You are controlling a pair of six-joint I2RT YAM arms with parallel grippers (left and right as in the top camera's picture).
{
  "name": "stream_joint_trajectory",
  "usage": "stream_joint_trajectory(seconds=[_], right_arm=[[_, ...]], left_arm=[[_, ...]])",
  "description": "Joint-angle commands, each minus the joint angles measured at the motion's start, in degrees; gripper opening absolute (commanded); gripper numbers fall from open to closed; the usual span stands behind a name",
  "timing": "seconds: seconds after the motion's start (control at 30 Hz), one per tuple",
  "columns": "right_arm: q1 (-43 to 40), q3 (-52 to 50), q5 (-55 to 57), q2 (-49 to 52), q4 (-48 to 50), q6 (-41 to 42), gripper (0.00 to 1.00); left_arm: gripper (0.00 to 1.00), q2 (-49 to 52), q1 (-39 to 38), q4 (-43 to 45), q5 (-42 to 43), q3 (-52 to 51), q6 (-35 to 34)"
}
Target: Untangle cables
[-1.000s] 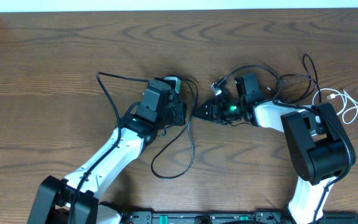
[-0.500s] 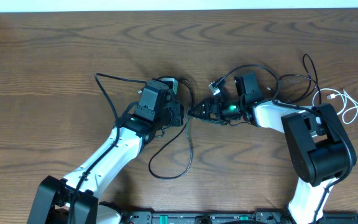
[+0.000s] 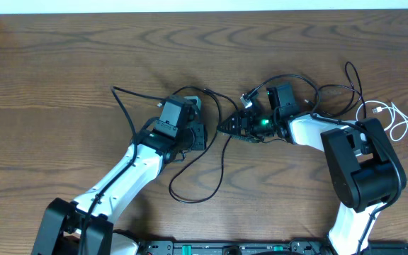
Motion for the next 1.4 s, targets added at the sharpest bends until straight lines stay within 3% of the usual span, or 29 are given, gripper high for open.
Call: stream_joint_trajectory(seconds=[0.0, 0.4, 0.6, 0.93, 1.17, 1.37], right_arm=[[-0.1, -2.4, 13.0, 3.6, -0.5, 0.0, 0.7], [7.6, -2.4, 23.6, 3.6, 2.8, 4.5, 0.61], [8.9, -2.3, 27.3, 3.6, 2.3, 5.4, 0.63], [11.6, -2.3, 36.3, 3.6, 1.7, 5.3, 0.66], [11.9, -2.4, 38.2, 3.6, 1.7, 5.3, 0.45], [11.9, -2.4, 39.9, 3.6, 1.9, 5.6, 0.43]], left_arm=[[0.23, 0.9, 0.4, -2.7, -0.9, -0.1, 3.1], [0.24, 0.9, 8.9, -12.1, -2.3, -0.1, 3.1], [0.24, 0.9, 11.3, -14.2, -2.4, -0.1, 8.4], [0.32, 0.9, 11.4, -13.9, -15.7, -0.1, 8.7], [0.38, 0.9, 11.4, -13.9, -21.2, -0.1, 8.7], [0.38, 0.9, 11.4, -13.9, -21.2, -0.1, 8.7]])
